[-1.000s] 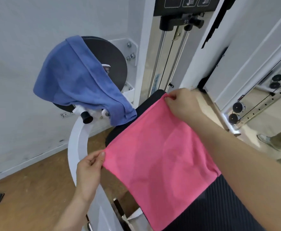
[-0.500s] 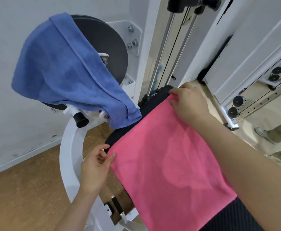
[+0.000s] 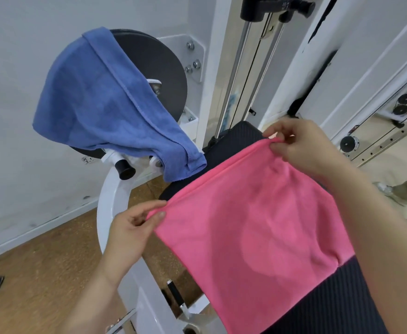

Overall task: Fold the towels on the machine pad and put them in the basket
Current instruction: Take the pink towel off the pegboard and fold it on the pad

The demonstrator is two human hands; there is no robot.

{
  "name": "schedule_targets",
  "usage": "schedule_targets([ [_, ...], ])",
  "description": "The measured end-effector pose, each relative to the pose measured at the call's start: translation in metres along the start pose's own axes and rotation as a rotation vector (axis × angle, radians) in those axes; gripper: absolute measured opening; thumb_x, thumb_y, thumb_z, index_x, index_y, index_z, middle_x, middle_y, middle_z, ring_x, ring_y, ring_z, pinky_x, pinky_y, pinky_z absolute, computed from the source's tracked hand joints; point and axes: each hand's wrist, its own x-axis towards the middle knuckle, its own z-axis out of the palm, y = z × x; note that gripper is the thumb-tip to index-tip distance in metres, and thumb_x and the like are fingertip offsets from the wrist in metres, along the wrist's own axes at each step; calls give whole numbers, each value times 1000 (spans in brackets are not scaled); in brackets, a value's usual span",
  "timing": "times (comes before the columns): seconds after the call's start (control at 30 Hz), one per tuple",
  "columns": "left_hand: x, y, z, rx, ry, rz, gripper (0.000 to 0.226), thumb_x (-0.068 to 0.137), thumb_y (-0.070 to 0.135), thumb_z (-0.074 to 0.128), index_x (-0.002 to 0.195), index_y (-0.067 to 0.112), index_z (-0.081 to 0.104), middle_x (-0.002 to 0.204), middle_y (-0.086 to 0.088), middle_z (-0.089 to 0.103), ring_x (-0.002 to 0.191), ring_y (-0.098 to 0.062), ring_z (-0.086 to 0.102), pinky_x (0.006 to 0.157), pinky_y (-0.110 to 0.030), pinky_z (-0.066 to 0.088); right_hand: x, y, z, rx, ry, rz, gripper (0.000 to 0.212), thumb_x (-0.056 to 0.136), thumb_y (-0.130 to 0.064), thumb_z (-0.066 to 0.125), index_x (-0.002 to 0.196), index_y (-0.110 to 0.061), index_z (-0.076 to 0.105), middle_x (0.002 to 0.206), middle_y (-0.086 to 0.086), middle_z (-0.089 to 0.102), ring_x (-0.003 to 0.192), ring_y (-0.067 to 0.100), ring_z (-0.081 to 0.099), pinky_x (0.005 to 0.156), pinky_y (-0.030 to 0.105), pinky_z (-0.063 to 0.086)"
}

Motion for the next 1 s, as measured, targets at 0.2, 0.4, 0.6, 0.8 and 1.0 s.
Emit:
schedule_targets([
  [0.2, -20, 41, -17, -25, 11, 125, 27, 75, 12, 73, 77, 39, 78, 80, 12, 75, 76, 0, 65, 69, -10, 51, -88, -4, -52, 302, -108, 120, 25, 87, 2, 60, 82, -17, 76, 75, 16, 65, 71, 17, 59, 74, 30, 52],
  [0.4, -45, 95, -30, -271, -84, 260, 26, 59, 42, 85, 79, 26, 78, 77, 6, 72, 77, -14, 62, 72, -20, 51, -174, -15, -87, 581, -159, 87, 31, 86, 11, 55, 73, -15, 68, 70, 9, 53, 62, 17, 47, 52, 17, 43],
  [0.6, -63, 151, -37, -353, -225, 324, 42, 44, 46, 92, 75, 21, 78, 74, 7, 72, 72, -8, 65, 66, -19, 52, -247, -28, -108, 988, -208, 52, 15, 80, 10, 53, 77, -4, 53, 63, 3, 51, 55, 9, 41, 45, 15, 34],
  [0.8, -48, 192, -10, -83, -294, 333, 38, 46, 49, 90, 72, 25, 76, 68, 11, 67, 59, -8, 56, 52, -20, 44, -299, -5, -110, 1107, -56, 140, 13, 64, -6, 71, 70, -15, 63, 58, 3, 50, 50, 9, 43, 44, 16, 38],
  [1.0, 4, 161, 96, 329, -429, 358, 15, 78, 8, 77, 69, 18, 70, 61, 13, 65, 56, 4, 53, 57, -10, 44, -303, 66, -75, 581, 262, 431, 28, 82, 3, 64, 79, -25, 69, 66, 1, 66, 59, 14, 54, 60, 33, 47],
])
